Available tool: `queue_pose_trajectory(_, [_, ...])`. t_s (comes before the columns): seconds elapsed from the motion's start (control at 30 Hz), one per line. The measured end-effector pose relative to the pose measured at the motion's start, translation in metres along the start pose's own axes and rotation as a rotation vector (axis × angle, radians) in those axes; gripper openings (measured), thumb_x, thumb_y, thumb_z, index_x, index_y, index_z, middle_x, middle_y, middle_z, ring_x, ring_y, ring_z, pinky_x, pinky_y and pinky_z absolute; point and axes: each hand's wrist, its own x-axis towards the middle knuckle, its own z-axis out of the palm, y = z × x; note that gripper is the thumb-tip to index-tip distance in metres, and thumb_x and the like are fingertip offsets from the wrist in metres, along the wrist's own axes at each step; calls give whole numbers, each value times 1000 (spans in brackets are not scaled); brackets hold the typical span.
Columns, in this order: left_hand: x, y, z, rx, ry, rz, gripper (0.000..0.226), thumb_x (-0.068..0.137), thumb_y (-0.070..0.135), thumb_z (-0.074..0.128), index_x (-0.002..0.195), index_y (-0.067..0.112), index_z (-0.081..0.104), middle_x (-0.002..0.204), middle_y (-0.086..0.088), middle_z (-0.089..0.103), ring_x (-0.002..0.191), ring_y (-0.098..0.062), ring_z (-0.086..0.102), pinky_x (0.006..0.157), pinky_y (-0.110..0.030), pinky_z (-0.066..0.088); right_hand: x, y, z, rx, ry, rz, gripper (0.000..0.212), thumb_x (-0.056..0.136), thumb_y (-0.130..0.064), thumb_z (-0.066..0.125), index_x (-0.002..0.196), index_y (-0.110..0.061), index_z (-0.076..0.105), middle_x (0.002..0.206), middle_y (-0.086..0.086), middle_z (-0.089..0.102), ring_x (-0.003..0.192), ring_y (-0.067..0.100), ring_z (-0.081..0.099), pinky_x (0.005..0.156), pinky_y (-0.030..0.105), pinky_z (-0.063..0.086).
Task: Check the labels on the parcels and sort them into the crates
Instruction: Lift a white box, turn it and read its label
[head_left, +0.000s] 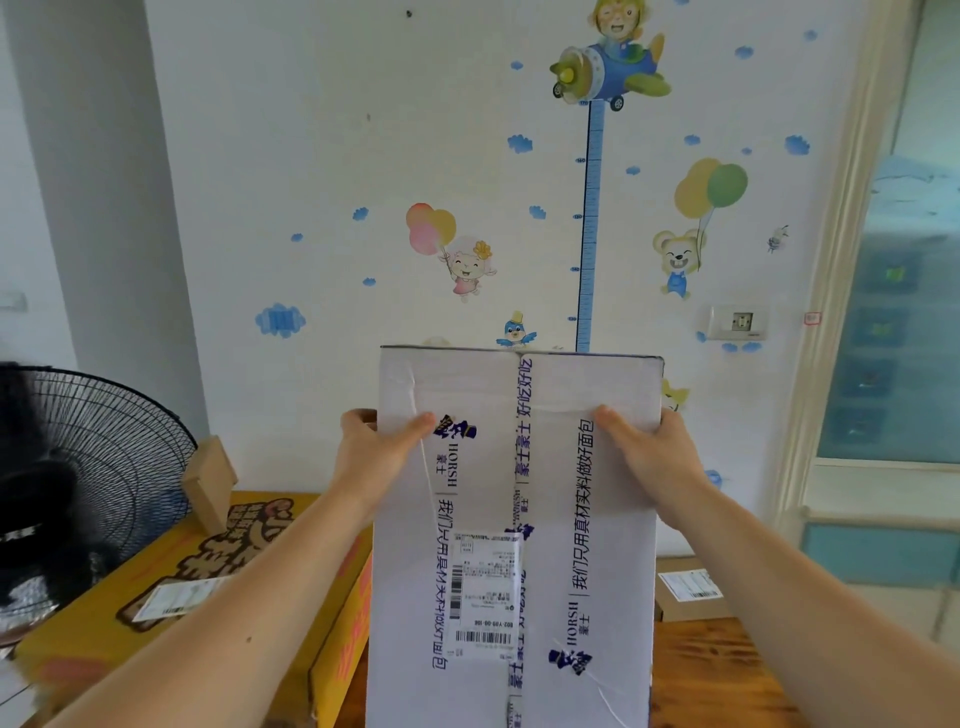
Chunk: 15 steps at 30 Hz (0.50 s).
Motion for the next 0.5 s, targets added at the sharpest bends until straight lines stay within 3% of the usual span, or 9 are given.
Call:
queue_pose_trajectory(0.07, [-1,0,-7,-22,-90,5,54,81,29,78,120,20,42,110,-4,62,96,-24,65,87,-48,55,5,4,-3,30,-48,23,91,43,-57,78,122,-17,58,104,0,72,90,20,70,72,33,55])
queue_pose_trajectory(0.1, [-2,1,-10,-39,-156,15,52,83,25,77,122,25,42,114,-3,63,98,-24,66,86,-46,55,6,5,-5,47,-68,29,87,44,-48,81,122,-16,59,103,2,72,90,21,70,74,35,56])
queue_pose_trajectory(0.2, [-5,-1,-14,-71,-324,57,59,83,14,77,122,41,41,115,4,64,103,-17,64,82,-36,54,4,6,-7,116,-91,9,54,71,-20,84,118,-18,58,104,2,71,92,21,68,84,39,54])
queue_pose_trajectory(0.27, [-6,-4,-13,-56,-311,94,68,81,4,76,126,38,38,113,6,64,103,-13,64,83,-33,53,3,8,-6,141,-135,-17,52,79,-18,81,122,-27,52,106,-3,69,94,18,67,84,38,53])
queue_pose_trajectory(0.4, [-3,-11,-11,24,-230,144,82,81,11,77,143,29,28,119,10,61,110,-16,61,101,-46,47,4,10,-3,76,-167,-71,80,75,-22,85,139,-32,37,118,-4,63,107,22,61,94,47,52])
queue_pose_trajectory(0.5, [2,-12,-8,61,-187,161,79,83,17,77,144,28,29,120,8,60,111,-21,60,101,-51,47,1,10,0,21,-79,-88,73,81,-32,80,140,-28,37,118,-4,61,104,22,59,89,42,51])
